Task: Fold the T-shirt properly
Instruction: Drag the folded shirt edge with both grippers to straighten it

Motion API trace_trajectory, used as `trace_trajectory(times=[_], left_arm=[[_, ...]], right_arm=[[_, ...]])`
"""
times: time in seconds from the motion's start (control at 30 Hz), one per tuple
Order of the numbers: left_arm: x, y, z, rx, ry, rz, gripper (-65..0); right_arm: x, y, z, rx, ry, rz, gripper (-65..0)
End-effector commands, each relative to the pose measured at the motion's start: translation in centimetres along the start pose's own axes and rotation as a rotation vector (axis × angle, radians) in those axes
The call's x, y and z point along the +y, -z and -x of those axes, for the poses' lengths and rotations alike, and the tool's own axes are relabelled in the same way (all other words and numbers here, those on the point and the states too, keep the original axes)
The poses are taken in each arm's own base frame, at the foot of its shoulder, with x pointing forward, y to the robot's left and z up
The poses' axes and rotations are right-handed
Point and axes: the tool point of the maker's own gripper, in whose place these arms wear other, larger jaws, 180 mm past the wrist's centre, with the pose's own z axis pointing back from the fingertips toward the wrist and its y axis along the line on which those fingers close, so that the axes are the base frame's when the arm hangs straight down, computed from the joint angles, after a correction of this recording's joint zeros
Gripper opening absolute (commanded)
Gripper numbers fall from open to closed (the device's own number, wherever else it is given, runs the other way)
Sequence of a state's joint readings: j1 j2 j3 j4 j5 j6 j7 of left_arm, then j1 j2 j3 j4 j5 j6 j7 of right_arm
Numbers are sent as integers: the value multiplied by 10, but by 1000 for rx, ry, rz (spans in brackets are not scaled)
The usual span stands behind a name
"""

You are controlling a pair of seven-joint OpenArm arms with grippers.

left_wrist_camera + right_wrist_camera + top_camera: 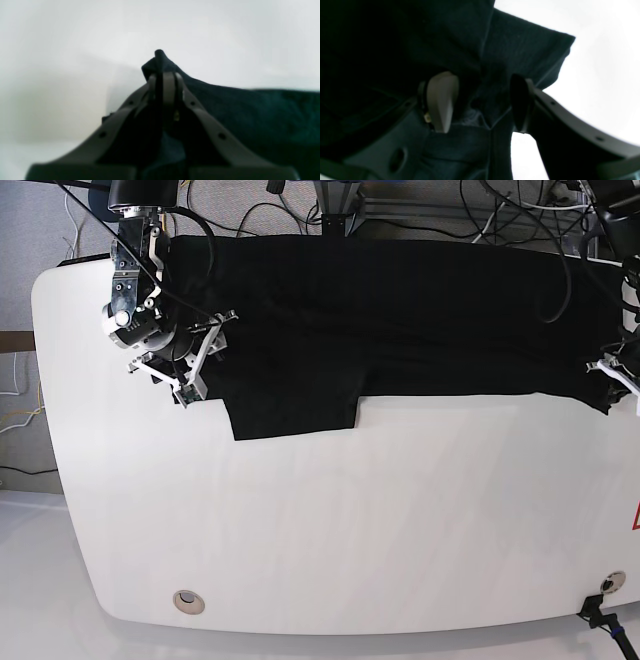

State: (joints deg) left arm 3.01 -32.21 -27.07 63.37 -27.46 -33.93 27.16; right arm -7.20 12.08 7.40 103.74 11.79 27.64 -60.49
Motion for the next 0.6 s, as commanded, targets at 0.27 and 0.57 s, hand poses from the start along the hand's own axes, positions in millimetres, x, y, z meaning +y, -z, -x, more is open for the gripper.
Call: trace_trajectory(times=[0.27, 0.57], left_arm=[[15, -65, -7, -46, 146, -50, -650], [27, -96, -14, -102, 155, -118, -650]], right_arm=[[-5, -4, -18, -49, -14, 15, -295], [-8, 4, -16, -33, 5, 3, -295]])
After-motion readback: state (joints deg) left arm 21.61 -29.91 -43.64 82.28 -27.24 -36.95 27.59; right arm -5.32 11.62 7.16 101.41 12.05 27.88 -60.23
